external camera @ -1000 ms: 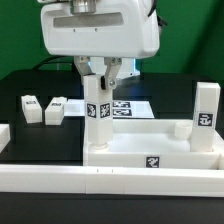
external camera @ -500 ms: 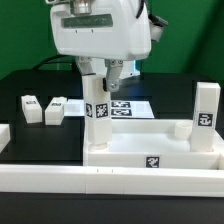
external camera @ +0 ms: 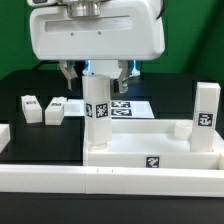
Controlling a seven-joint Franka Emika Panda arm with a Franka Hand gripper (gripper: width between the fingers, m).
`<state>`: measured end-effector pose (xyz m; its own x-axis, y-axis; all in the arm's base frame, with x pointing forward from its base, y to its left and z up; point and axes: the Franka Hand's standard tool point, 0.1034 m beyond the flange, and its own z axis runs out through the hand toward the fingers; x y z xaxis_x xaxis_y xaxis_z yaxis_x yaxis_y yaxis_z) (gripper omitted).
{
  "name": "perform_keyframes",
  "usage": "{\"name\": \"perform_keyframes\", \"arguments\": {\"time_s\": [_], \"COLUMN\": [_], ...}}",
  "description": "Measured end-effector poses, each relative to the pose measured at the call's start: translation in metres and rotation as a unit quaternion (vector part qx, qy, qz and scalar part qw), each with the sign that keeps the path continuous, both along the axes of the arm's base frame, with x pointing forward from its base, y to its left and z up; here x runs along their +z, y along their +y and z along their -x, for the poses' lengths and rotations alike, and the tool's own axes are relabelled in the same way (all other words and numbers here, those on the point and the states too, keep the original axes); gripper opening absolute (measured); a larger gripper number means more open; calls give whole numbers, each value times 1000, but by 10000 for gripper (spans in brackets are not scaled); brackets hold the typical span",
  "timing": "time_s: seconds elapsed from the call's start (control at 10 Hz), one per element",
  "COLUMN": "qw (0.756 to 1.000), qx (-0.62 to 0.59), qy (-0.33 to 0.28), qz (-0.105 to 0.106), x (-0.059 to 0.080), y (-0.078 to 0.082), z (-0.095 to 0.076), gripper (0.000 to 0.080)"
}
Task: Assemble desk
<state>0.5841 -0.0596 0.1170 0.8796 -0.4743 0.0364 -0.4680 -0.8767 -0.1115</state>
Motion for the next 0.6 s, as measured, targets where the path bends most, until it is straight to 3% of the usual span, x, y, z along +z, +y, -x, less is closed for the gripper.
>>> {"name": "perform_keyframes", "arguments": {"time_s": [0.6], "qw": [970], "qx": [240], "qy": [-16], "qz": [28], "x": [-2], "y": [2], "z": [2], "gripper": [649]}}
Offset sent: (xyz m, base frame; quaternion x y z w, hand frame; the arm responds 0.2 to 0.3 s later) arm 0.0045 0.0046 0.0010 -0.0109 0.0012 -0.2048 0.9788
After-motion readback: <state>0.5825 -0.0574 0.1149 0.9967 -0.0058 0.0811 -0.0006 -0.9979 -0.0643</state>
